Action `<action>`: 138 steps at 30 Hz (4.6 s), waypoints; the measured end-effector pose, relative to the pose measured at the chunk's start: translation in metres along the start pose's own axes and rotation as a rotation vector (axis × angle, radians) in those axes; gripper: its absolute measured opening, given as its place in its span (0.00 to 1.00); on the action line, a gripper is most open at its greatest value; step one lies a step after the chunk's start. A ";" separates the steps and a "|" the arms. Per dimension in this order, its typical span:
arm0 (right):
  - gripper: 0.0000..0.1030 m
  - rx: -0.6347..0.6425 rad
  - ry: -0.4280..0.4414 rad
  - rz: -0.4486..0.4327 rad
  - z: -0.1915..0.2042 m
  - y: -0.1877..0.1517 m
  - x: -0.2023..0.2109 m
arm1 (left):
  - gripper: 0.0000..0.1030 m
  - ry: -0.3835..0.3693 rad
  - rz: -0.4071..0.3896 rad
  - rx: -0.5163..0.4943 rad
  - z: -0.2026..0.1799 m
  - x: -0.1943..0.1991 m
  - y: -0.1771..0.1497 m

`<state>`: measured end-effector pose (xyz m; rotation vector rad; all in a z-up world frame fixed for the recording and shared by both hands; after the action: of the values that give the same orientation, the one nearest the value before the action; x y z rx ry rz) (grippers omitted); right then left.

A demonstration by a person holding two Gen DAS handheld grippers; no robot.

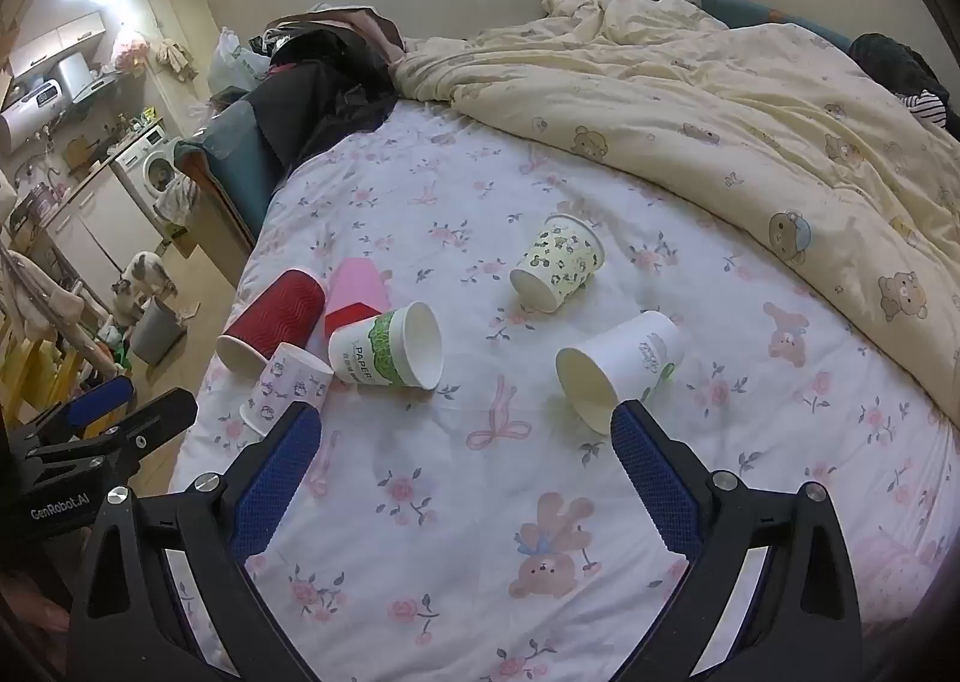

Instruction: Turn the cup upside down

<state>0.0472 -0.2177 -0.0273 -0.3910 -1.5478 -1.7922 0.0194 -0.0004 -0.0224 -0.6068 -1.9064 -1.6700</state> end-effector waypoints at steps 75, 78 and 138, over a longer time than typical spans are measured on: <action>0.97 -0.012 0.000 -0.002 -0.003 0.000 0.000 | 1.00 -0.005 0.010 0.004 -0.005 -0.004 -0.005; 0.97 -0.010 0.000 -0.002 -0.003 0.000 0.000 | 1.00 -0.004 0.011 0.006 -0.005 -0.004 -0.005; 0.66 -0.602 -0.047 0.524 -0.106 -0.015 -0.146 | 1.00 0.085 0.103 0.090 0.027 -0.026 0.001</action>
<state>0.1612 -0.2708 -0.1571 -1.0258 -0.7880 -1.7816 0.0368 0.0269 -0.0411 -0.5796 -1.8473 -1.5133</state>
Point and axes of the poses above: each gripper's, at about its wrist camera, not at the fingertips, and x roughly against the way its jaws point, z to its left, y to its top, the point moved 3 cm from there along -x, roughly the way its jaws point, and after that the axes turned 9 degrees about -z, right-handed, at the moved point
